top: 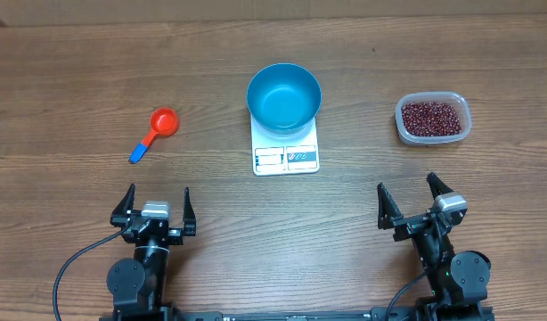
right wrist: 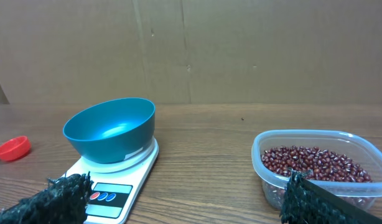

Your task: Scoop item into bowl and weigh 150g on scale

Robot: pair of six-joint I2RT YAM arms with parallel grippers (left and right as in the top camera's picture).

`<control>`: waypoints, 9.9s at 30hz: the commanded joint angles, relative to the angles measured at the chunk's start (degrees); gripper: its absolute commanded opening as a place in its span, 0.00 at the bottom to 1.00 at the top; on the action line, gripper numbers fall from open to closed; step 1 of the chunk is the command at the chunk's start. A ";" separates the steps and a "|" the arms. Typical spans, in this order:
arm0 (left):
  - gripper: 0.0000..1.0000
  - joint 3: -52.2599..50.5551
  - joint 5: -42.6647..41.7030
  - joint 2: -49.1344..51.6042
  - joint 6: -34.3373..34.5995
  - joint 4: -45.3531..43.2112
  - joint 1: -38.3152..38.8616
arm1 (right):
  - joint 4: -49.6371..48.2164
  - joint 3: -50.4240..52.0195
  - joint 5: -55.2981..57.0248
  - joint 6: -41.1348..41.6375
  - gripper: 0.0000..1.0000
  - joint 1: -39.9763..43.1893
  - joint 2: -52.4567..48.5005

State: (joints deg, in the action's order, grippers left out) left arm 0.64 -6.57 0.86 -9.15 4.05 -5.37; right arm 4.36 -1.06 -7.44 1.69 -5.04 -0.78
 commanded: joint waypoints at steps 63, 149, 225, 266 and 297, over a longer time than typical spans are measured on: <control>1.00 24.44 -4.04 28.70 4.92 6.54 -0.52 | -0.20 0.61 0.35 -0.04 1.00 -0.42 0.61; 0.08 89.31 -2.93 124.39 -12.22 30.51 -6.25 | -0.20 0.61 0.35 -0.04 1.00 -0.42 0.61; 0.05 61.53 -19.08 67.58 75.93 45.31 -6.27 | -0.35 0.61 -1.66 2.16 1.00 -0.42 0.61; 0.05 61.48 -21.70 68.13 84.83 41.16 -6.10 | 2.86 -26.38 -38.01 30.01 1.00 -0.42 -34.29; 0.04 61.48 -19.47 68.13 105.72 47.67 6.23 | -17.16 -41.00 -30.62 44.78 0.86 -23.21 -70.05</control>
State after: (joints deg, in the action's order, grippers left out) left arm 62.54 -27.79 69.52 91.92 51.03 -0.45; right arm -12.32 -40.23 -44.49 45.45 -25.02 -70.46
